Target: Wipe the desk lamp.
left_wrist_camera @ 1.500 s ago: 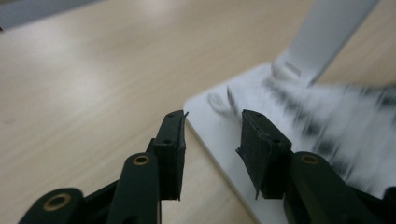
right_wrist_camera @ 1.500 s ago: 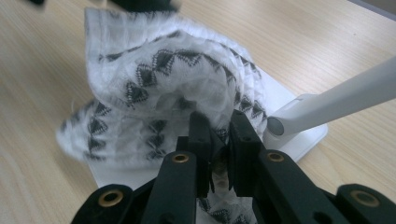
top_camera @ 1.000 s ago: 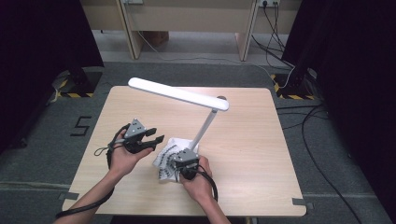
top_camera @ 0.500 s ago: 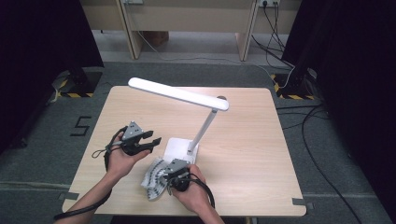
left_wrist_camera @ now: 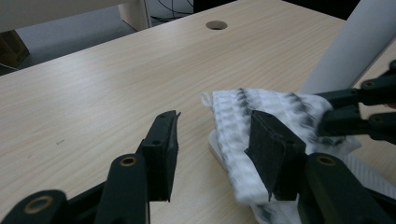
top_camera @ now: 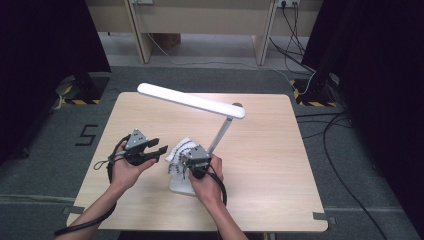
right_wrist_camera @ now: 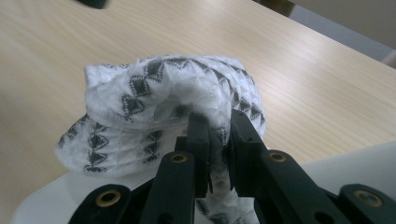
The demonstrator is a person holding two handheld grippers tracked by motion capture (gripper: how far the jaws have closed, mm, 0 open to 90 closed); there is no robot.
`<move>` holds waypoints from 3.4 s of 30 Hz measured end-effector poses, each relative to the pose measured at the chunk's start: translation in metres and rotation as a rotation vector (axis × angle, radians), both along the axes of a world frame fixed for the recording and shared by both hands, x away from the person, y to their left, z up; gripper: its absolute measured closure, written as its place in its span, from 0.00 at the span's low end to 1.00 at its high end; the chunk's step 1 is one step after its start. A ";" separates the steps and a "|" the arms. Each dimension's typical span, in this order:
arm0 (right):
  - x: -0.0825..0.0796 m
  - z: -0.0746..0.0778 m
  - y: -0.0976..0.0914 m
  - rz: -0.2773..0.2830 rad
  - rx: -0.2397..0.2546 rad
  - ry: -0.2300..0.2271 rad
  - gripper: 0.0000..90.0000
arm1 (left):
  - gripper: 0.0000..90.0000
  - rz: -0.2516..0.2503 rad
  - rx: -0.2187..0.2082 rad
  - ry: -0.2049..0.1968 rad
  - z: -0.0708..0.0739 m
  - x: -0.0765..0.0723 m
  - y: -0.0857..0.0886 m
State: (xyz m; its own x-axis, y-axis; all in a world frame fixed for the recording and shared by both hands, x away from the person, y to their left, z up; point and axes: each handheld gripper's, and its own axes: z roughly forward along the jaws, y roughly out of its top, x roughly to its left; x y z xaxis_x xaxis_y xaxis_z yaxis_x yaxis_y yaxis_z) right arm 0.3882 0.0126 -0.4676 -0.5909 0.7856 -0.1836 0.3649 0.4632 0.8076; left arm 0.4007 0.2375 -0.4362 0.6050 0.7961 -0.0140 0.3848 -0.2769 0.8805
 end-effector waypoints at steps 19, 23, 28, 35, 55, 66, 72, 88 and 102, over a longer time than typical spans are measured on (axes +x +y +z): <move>0.023 -0.016 0.019 -0.104 0.006 0.086 0.90 | 0.58 0.024 0.019 -0.005 -0.003 0.002 0.011; 0.026 -0.017 0.022 -0.120 -0.014 0.083 0.90 | 0.58 0.022 0.018 0.005 -0.004 0.001 0.012; 0.026 -0.022 0.026 -0.117 -0.039 0.112 0.91 | 0.58 0.027 0.018 0.007 -0.005 0.001 0.014; 0.022 -0.021 0.022 -0.050 -0.057 0.171 0.91 | 0.58 0.031 0.029 0.008 -0.008 0.002 0.015; -0.015 -0.010 0.017 0.187 -0.079 0.274 0.91 | 0.57 0.027 0.039 0.017 -0.013 0.000 0.014; -0.036 -0.008 0.005 0.258 -0.060 0.318 0.91 | 0.57 0.030 0.043 0.027 -0.017 -0.001 0.015; -0.044 -0.004 -0.005 0.288 -0.067 0.339 0.91 | 0.57 0.026 0.044 0.032 -0.020 -0.001 0.012; -0.057 0.016 -0.023 0.287 -0.023 0.310 0.92 | 0.58 0.022 0.053 0.052 -0.025 0.001 0.009; -0.054 0.028 -0.062 0.164 0.036 0.243 0.91 | 0.57 0.012 0.056 0.061 -0.027 -0.001 0.007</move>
State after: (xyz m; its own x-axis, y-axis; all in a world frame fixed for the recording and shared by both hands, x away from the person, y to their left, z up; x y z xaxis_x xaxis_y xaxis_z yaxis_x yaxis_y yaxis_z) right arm 0.3346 -0.0495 -0.4396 -0.7340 0.6791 0.0052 0.4722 0.5048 0.7227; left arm 0.4001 0.2450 -0.4636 0.5946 0.8040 -0.0057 0.4412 -0.3203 0.8383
